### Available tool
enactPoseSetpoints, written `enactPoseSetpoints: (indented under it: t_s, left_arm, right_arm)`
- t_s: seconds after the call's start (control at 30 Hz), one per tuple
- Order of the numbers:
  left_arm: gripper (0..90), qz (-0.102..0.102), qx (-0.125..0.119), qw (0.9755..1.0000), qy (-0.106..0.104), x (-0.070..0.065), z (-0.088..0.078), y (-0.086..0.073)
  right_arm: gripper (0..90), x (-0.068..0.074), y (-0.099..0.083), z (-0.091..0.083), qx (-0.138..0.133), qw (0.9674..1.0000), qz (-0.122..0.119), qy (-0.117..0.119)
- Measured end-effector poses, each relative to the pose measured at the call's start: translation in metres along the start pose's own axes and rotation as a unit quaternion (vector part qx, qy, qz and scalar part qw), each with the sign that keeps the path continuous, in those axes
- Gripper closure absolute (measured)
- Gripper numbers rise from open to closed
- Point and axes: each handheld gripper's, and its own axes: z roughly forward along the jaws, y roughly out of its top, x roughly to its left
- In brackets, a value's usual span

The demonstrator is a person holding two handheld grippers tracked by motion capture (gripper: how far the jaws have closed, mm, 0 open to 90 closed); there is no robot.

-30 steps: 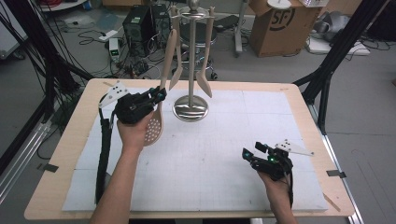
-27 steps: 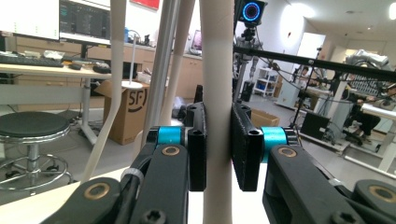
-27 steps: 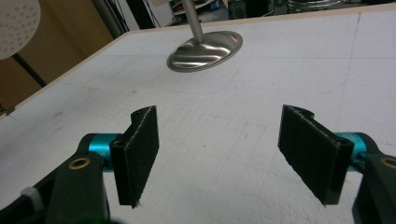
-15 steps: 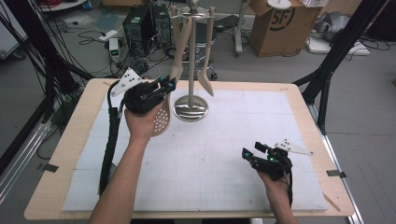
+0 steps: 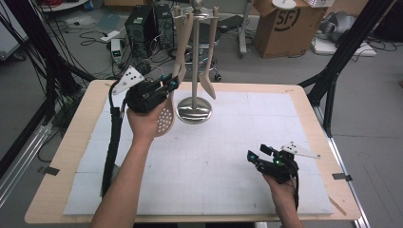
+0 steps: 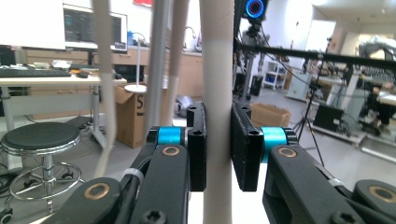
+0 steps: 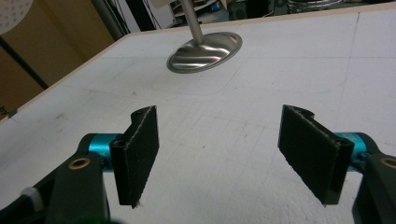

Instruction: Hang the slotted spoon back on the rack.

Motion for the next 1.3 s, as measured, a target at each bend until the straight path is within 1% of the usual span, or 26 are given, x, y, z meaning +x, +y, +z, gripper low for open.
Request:
enactPoseSetpoints:
  t_s: [0.03,0.17,0.27,0.33,0.4,0.47,0.53,0.67,0.73,0.77,0.83,0.87,0.9,0.93,0.97,1.03,1.1,1.2,1.3]
  left_arm:
    - [78.2,-0.004,-0.001,1.0000,0.001,0.003,-0.002,0.001]
    - [78.2,-0.015,-0.001,0.9999,0.006,0.018,-0.010,0.002]
    - [78.2,-0.010,0.000,0.9999,0.003,0.027,-0.015,0.002]
    - [78.2,-0.013,0.001,0.9999,0.005,0.032,-0.017,0.003]
    - [78.2,-0.016,0.005,0.9999,0.001,0.036,-0.017,0.002]
    - [78.2,-0.015,0.013,0.9998,-0.001,0.039,-0.015,0.000]
    - [78.2,-0.010,0.023,0.9997,-0.006,0.040,-0.013,-0.003]
    - [78.1,-0.016,0.021,0.9996,-0.015,0.043,-0.007,-0.005]
    - [78.1,-0.010,0.028,0.9995,-0.014,0.044,-0.005,-0.005]
    - [78.1,-0.009,0.026,0.9995,-0.014,0.045,-0.003,-0.004]
    - [78.1,-0.014,0.017,0.9996,-0.017,0.046,-0.004,-0.003]
    - [78.1,-0.018,0.012,0.9996,-0.018,0.047,-0.005,-0.002]
    - [78.1,-0.026,0.005,0.9994,-0.021,0.048,-0.006,-0.001]
    - [78.2,-0.027,0.003,0.9994,-0.022,0.049,-0.008,0.000]
    - [78.1,-0.024,0.005,0.9995,-0.020,0.051,-0.009,0.000]
    - [78.1,-0.026,0.010,0.9994,-0.020,0.054,-0.009,0.000]
    - [78.1,-0.033,0.013,0.9990,-0.027,0.057,-0.009,-0.001]
    - [78.1,-0.025,0.019,0.9990,-0.032,0.056,-0.005,-0.004]
    - [78.1,-0.026,0.020,0.9988,-0.036,0.057,-0.003,-0.005]
  right_arm:
    - [28.2,-0.001,0.000,0.000,-0.001,1.0000,-0.003,-0.001]
    - [28.2,-0.001,0.000,0.000,-0.001,1.0000,-0.001,-0.001]
    - [28.2,0.000,0.000,0.000,0.000,1.0000,0.000,-0.001]
    - [28.2,0.000,-0.001,0.000,0.002,1.0000,0.000,-0.001]
    - [28.2,0.000,-0.001,0.001,0.003,1.0000,-0.003,-0.002]
    - [28.2,0.001,-0.001,0.001,0.004,1.0000,0.002,-0.003]
    - [28.2,0.001,0.000,0.001,0.003,1.0000,-0.001,-0.002]
    - [28.2,0.000,0.000,-0.001,-0.001,1.0000,0.002,-0.006]
    - [28.2,-0.001,-0.001,-0.002,0.000,1.0000,0.002,-0.006]
    - [28.2,-0.001,-0.001,-0.003,-0.001,1.0000,0.002,-0.005]
    - [28.2,-0.002,-0.001,-0.003,-0.002,1.0000,0.003,-0.006]
    - [28.1,-0.002,-0.001,-0.003,-0.003,1.0000,0.003,-0.006]
    - [28.2,-0.002,-0.001,-0.004,-0.002,1.0000,0.004,-0.007]
    - [28.2,-0.003,-0.001,-0.004,-0.002,1.0000,0.005,-0.007]
    - [28.2,-0.003,-0.001,-0.003,-0.001,0.9999,0.006,-0.008]
    - [28.2,-0.004,-0.001,-0.003,-0.002,1.0000,0.002,-0.007]
    - [28.2,-0.003,-0.001,-0.002,0.000,1.0000,0.003,-0.006]
    - [28.2,-0.003,-0.001,-0.002,-0.002,1.0000,0.002,-0.005]
    - [28.2,-0.003,-0.001,-0.003,0.000,1.0000,0.006,-0.007]
